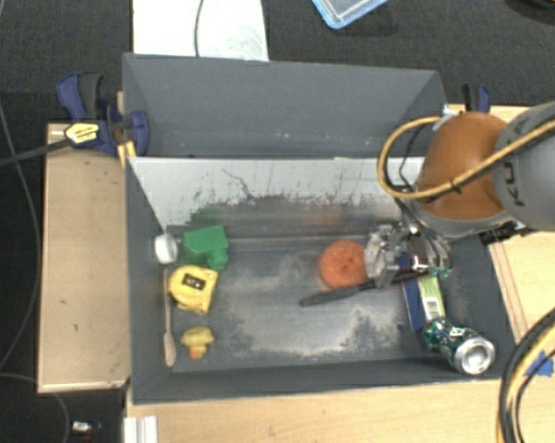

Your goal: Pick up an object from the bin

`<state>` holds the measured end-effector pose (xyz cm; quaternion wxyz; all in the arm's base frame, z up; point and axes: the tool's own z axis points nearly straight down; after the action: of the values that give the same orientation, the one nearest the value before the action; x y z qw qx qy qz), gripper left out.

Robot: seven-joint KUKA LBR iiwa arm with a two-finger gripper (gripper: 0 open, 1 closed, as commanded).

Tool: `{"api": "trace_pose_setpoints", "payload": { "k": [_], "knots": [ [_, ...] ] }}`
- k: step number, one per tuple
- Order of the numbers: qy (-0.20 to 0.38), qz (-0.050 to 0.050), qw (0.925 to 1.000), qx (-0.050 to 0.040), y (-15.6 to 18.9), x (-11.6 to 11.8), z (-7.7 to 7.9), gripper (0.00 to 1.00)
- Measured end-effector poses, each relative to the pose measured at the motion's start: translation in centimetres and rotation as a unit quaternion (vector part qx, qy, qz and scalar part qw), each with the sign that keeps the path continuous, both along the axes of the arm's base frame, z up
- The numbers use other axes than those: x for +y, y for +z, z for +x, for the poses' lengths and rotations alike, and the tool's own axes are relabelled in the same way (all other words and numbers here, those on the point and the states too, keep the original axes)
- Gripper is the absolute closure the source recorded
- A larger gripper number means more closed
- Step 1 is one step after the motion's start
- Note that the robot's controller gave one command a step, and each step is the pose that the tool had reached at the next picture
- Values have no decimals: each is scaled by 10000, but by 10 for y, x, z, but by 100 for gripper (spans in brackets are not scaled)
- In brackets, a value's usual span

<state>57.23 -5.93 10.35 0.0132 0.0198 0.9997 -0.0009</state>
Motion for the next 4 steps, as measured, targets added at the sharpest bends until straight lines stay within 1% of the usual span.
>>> {"api": "trace_pose_setpoints", "payload": {
  "k": [1,2,3,4],
  "knots": [
    [236,-1,9997,4,-26,21,0,0],
    [241,-2,9997,4,-26,21,0,0],
    [692,-13,9976,17,20,43,-19,0],
    [1239,-29,9923,-13,80,75,-16,0]
  ]
}}
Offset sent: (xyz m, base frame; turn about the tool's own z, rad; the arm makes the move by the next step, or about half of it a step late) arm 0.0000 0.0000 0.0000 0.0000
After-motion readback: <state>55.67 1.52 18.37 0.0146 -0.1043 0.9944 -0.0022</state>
